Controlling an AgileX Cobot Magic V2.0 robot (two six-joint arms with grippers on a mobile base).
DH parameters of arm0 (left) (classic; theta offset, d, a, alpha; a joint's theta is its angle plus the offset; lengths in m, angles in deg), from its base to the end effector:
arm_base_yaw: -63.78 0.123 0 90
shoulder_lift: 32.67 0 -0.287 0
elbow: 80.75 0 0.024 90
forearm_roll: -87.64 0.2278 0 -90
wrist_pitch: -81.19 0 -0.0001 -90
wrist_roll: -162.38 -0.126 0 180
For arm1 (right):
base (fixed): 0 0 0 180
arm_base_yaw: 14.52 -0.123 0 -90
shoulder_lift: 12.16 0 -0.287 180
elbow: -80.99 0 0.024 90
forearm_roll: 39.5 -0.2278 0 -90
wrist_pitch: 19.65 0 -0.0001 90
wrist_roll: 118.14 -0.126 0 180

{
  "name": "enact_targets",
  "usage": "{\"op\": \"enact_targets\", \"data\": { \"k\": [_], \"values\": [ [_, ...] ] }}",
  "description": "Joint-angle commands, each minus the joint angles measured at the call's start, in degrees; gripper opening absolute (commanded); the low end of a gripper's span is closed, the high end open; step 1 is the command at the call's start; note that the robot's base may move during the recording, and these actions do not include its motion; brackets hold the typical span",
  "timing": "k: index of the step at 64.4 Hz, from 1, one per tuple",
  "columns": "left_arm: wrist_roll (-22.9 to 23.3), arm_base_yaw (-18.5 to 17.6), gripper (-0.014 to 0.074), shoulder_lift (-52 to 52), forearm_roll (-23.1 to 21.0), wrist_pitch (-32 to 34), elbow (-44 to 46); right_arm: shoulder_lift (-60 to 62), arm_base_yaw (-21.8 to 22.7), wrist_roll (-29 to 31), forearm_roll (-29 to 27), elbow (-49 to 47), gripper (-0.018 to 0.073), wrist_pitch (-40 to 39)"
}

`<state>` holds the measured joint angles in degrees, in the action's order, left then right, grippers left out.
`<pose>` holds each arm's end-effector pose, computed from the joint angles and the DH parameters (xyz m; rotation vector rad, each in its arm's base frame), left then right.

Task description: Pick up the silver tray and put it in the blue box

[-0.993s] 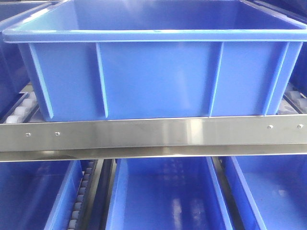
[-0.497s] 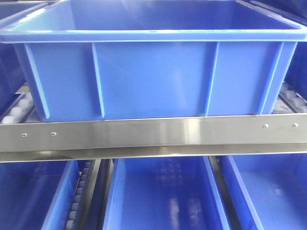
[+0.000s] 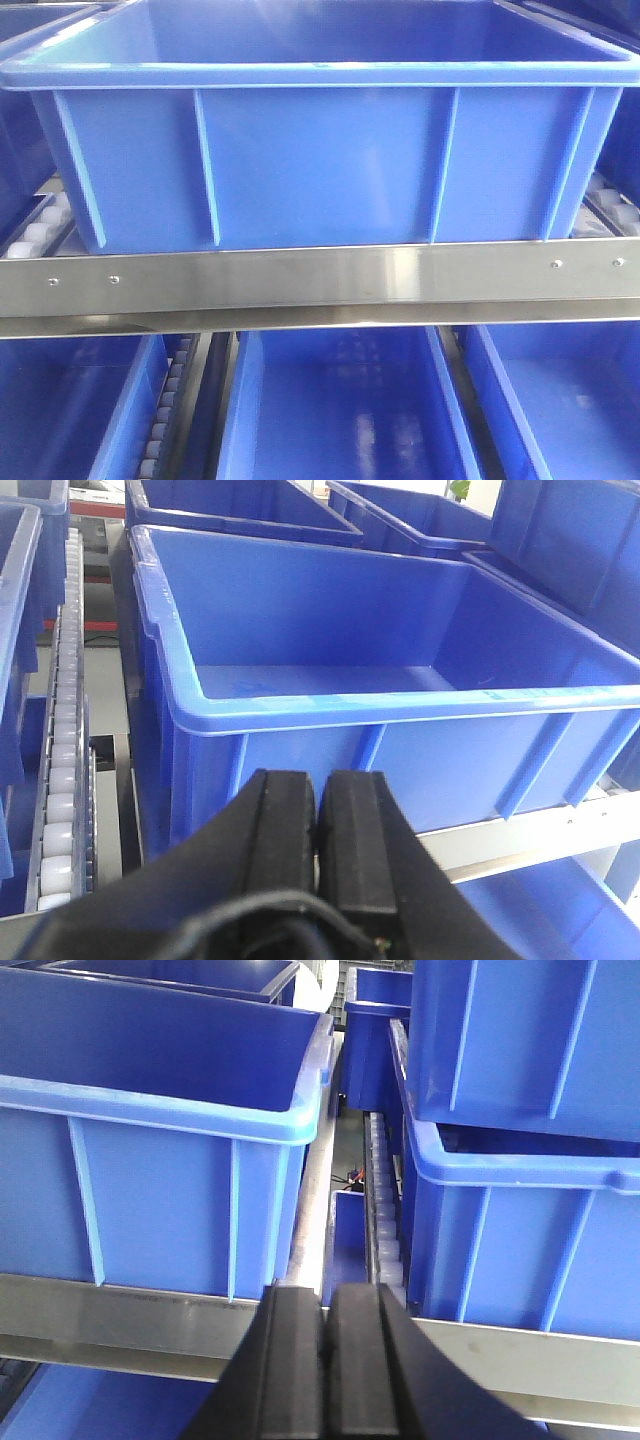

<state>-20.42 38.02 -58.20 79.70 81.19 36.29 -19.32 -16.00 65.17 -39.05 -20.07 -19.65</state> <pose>0.0847 -0.0409 0.2799 0.2792 1.5348 -0.4267 0.0666 0.0017 0.2067 -0.0687 1.5012 -0.0320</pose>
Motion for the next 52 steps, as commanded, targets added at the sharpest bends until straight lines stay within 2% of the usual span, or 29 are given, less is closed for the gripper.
{"op": "enact_targets", "data": {
  "k": [1, 8, 52],
  "values": [
    [-0.2, -0.5, -0.0006, -0.2, -0.1, 4.8, 1.7, 1.2, 0.3, -1.4, 1.0, -1.1, 0.005, -5.3],
    [-0.2, -0.5, -0.0006, -0.2, -0.1, 4.8, 1.7, 1.2, 0.3, -3.3, 1.0, -1.1, 0.005, -5.4],
    [-0.2, -0.5, -0.0006, -0.2, -0.1, 4.8, 1.7, 1.2, 0.3, -3.3, 1.0, -1.1, 0.005, -5.3]
  ]
}}
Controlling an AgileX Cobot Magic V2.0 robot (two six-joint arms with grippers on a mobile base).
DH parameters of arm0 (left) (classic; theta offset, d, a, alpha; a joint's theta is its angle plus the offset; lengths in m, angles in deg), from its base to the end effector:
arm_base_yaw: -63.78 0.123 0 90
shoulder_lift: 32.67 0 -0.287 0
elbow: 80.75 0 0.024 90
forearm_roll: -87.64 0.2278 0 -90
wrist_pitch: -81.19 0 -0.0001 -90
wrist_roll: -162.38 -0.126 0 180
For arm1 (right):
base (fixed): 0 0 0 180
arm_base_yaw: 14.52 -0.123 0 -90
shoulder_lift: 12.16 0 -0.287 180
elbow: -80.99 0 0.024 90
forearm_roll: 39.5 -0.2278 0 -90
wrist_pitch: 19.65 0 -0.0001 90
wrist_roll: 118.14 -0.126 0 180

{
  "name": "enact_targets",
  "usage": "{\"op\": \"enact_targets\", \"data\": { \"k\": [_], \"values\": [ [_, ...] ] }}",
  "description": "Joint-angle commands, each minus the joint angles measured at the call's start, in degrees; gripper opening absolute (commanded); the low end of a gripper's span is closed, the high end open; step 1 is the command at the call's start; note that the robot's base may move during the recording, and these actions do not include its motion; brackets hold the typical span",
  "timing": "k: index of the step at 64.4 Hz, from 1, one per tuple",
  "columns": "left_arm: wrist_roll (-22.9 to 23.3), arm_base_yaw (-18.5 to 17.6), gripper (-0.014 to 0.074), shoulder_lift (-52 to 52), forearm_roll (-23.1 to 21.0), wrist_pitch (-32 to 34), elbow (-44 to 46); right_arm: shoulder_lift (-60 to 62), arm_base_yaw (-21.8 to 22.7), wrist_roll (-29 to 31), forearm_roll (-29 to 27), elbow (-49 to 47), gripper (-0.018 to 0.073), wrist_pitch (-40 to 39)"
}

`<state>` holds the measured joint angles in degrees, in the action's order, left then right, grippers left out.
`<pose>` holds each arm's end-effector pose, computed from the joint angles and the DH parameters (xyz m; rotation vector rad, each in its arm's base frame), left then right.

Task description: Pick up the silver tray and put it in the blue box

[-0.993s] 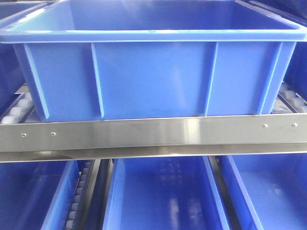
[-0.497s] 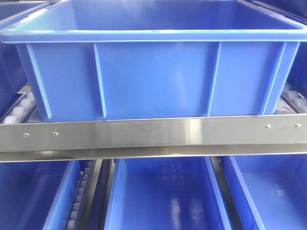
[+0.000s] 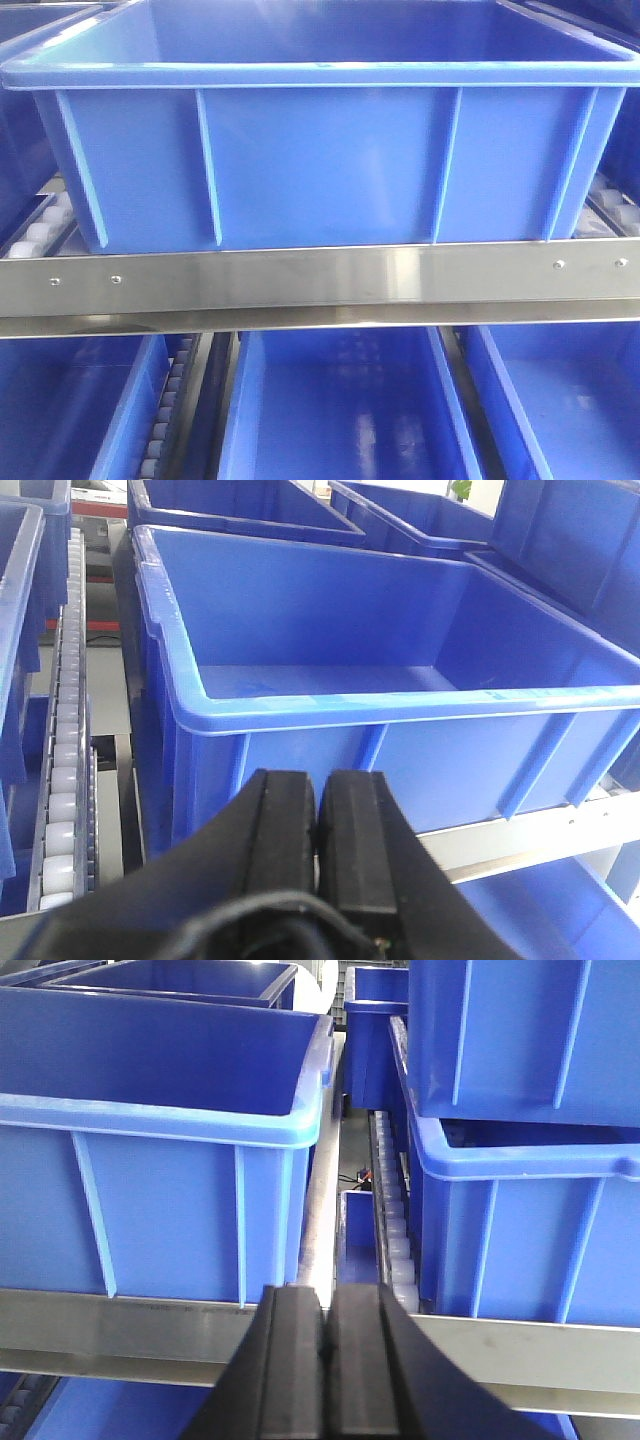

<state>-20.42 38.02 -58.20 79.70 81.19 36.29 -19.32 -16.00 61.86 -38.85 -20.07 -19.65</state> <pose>0.0847 -0.0409 0.2799 0.2792 1.5348 -0.4267 0.0666 0.0017 0.2067 -0.0279 1.5025 0.0117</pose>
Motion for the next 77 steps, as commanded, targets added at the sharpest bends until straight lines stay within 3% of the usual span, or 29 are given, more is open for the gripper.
{"op": "enact_targets", "data": {
  "k": [1, 19, 33, 42, 58, 62, 77],
  "values": [
    [-0.2, -0.5, -0.0006, -0.2, -0.1, 4.8, 1.7, 1.2, 0.3, 0.0, 0.8, -1.1, 0.005, -5.3],
    [-0.2, 0.6, -0.0006, 0.6, 0.5, 5.0, 0.1, 1.2, 0.3, 0.0, 0.8, -1.1, 0.005, -5.3],
    [-0.2, 12.9, -0.0008, 12.1, 4.9, -1.5, -4.8, 1.2, 0.3, 0.0, 0.8, -1.1, 0.005, -5.3],
    [-0.2, 19.4, -0.0009, 19.7, 4.6, -3.4, -8.7, 1.2, 0.3, 0.0, 0.8, -1.1, 0.005, -5.3],
    [3.7, 20.1, -0.0009, 19.3, 6.1, 4.5, -17.2, 1.2, 0.3, 0.0, 0.8, -1.1, 0.005, -5.3],
    [3.4, 20.1, -0.0009, 19.3, 6.2, 2.1, -16.9, 1.2, 0.3, 0.0, 0.8, -1.1, 0.005, -5.3],
    [2.8, 20.1, -0.0009, 19.3, 6.1, 2.8, -17.0, 1.2, 0.3, 0.0, 0.8, -1.1, 0.005, -5.3]
  ]
}}
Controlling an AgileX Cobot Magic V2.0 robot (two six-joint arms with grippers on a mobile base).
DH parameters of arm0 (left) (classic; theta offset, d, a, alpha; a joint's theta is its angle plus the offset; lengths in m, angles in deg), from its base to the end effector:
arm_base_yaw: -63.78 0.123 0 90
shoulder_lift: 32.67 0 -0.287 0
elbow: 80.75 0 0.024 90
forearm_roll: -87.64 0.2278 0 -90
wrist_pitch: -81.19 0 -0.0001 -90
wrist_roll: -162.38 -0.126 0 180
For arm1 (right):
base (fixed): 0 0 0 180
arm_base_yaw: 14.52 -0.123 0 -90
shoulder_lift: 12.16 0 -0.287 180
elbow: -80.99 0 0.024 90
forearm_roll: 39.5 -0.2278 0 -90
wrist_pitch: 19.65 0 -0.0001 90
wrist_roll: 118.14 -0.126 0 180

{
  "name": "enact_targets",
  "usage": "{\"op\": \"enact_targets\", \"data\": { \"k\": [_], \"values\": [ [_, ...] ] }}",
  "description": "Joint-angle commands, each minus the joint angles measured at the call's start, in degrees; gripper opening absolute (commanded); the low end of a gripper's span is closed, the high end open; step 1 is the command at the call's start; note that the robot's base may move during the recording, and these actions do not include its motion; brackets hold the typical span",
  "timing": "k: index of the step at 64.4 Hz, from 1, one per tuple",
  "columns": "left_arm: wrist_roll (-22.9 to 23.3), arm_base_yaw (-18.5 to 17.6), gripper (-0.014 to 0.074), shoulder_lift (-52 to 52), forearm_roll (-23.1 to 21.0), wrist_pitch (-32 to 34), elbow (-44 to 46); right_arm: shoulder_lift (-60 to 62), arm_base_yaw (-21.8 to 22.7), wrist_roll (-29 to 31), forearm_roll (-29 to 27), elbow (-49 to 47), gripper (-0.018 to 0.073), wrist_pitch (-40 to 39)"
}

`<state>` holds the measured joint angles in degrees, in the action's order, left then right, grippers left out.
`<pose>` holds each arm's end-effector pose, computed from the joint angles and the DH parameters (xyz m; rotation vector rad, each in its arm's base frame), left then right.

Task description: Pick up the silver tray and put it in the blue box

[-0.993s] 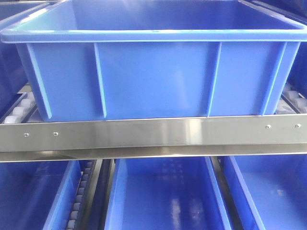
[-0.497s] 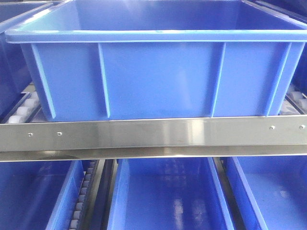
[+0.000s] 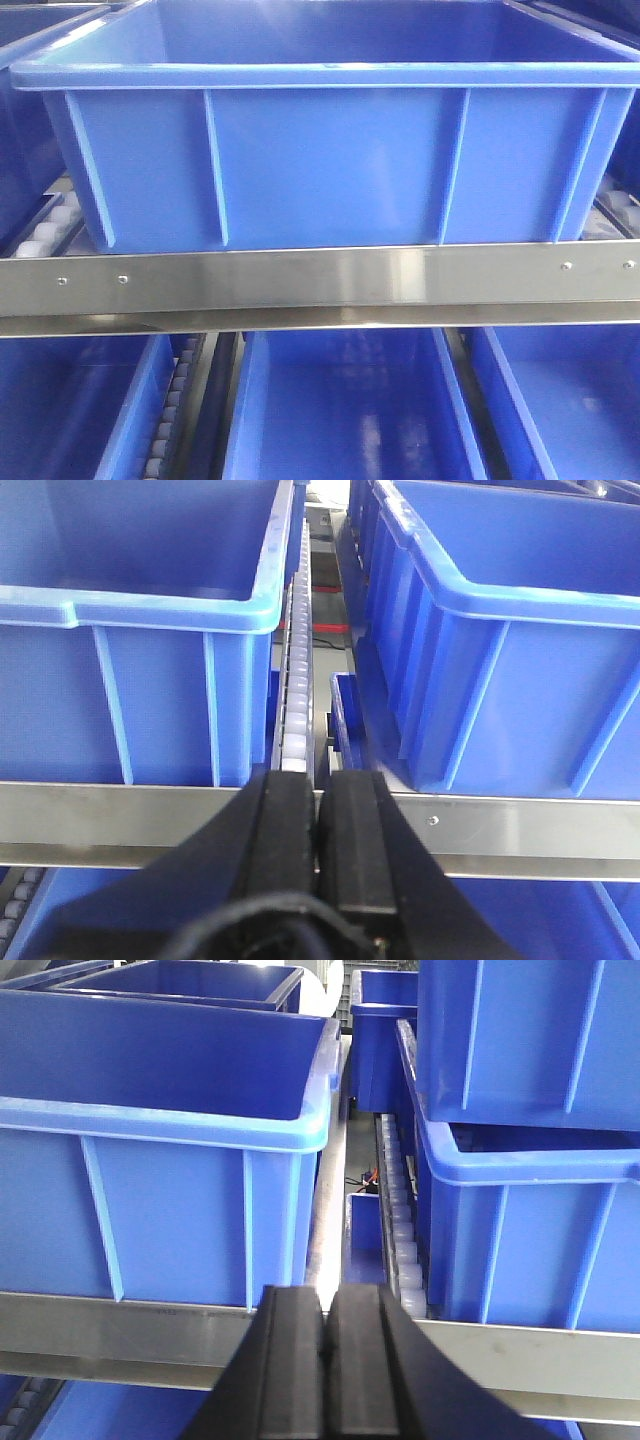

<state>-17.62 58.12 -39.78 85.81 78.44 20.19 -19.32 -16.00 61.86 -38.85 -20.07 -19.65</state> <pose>0.0665 -0.0068 0.2000 0.0531 1.5519 -0.1045 0.0666 0.0017 0.2067 -0.0279 1.5025 0.0117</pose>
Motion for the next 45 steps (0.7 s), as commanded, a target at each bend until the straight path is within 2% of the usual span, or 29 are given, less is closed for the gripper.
{"op": "enact_targets", "data": {
  "k": [1, 45],
  "values": [
    [0.0, 0.0, -0.0009, 0.9, 0.0, 5.5, -0.9, 1.2, 0.3, 0.0, 0.8, -1.1, 0.005, -5.3],
    [0.0, 0.0, -0.0009, 0.9, 0.0, 5.5, -0.9, 1.2, 0.3, 0.0, 0.8, -1.1, 0.005, -5.3]
  ]
}}
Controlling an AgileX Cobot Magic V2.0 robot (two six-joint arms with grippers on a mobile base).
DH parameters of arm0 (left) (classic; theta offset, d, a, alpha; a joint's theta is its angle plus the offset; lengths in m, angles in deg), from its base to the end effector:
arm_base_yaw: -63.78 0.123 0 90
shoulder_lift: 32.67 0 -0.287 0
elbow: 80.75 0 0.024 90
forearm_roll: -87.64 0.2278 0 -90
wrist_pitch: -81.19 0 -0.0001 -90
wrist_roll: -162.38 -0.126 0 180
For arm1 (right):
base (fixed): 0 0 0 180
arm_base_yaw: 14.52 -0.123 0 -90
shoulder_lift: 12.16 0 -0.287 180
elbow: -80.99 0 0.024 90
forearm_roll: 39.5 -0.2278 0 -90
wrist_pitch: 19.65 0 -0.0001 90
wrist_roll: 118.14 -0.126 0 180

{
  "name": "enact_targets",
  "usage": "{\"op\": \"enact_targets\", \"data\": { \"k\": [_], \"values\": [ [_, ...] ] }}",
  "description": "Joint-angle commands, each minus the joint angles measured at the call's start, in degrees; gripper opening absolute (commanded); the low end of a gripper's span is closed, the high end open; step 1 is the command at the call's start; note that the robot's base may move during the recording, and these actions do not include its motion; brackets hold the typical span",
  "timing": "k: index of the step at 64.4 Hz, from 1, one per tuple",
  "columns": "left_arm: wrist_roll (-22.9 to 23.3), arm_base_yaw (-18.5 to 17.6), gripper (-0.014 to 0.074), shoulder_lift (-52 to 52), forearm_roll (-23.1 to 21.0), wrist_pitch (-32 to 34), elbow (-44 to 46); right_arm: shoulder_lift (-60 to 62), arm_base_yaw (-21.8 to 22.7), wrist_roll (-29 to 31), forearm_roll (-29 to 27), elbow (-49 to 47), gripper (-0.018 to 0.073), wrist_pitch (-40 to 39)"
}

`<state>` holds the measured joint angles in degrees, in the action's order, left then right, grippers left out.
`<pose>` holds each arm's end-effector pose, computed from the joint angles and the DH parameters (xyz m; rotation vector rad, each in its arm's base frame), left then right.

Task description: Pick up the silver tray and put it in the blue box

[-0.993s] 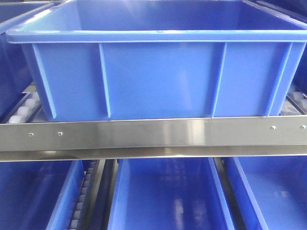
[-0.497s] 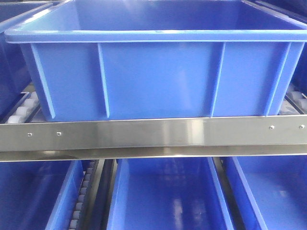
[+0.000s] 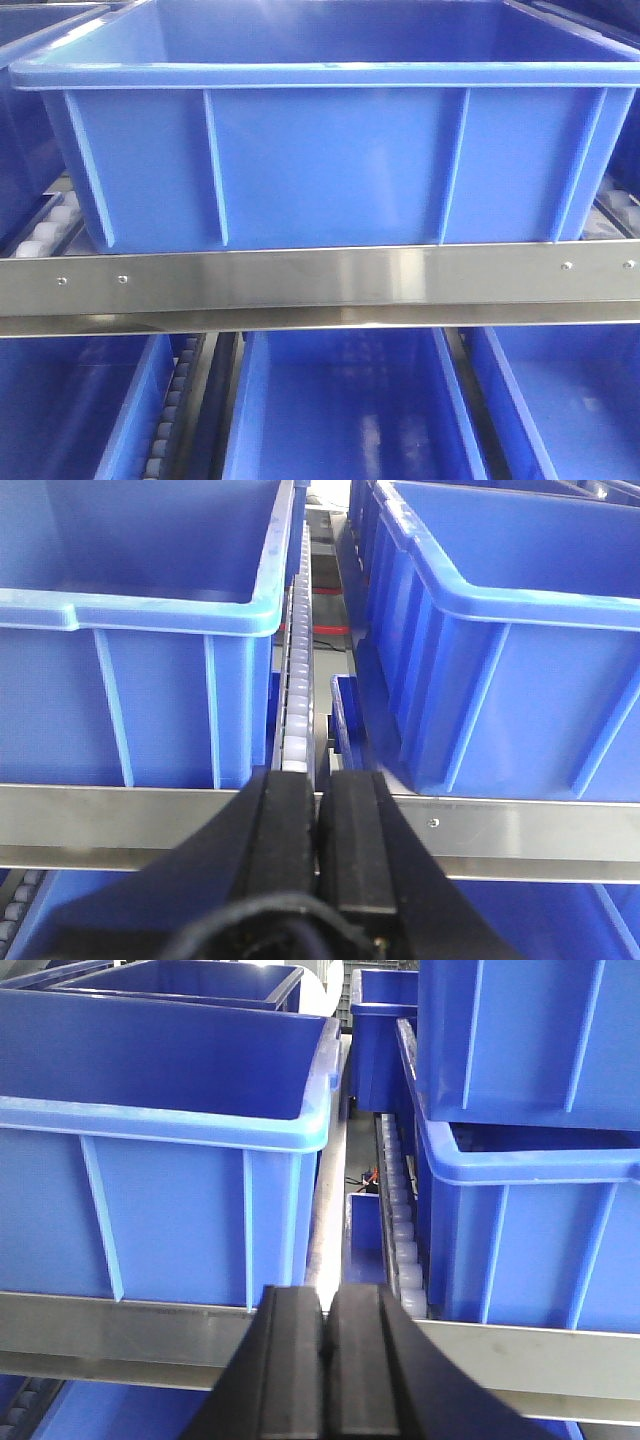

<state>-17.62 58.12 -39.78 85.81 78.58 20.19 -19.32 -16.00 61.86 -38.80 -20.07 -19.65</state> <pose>0.0665 -0.0068 0.2003 0.0530 1.5495 -0.1045 0.0666 0.0017 0.2067 -0.0286 1.5025 0.0109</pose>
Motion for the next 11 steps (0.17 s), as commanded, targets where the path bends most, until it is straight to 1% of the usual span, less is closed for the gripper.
{"op": "enact_targets", "data": {
  "k": [1, 11],
  "values": [
    [0.0, 0.0, -0.0009, 0.9, 0.0, 5.4, -0.9, 1.2, 0.3, 0.0, 0.8, -1.1, 0.005, -5.3],
    [0.0, 0.0, -0.0009, 0.9, 0.0, 5.4, -0.9, 1.2, 0.3, 0.0, 0.8, -1.1, 0.005, -5.3]
  ]
}}
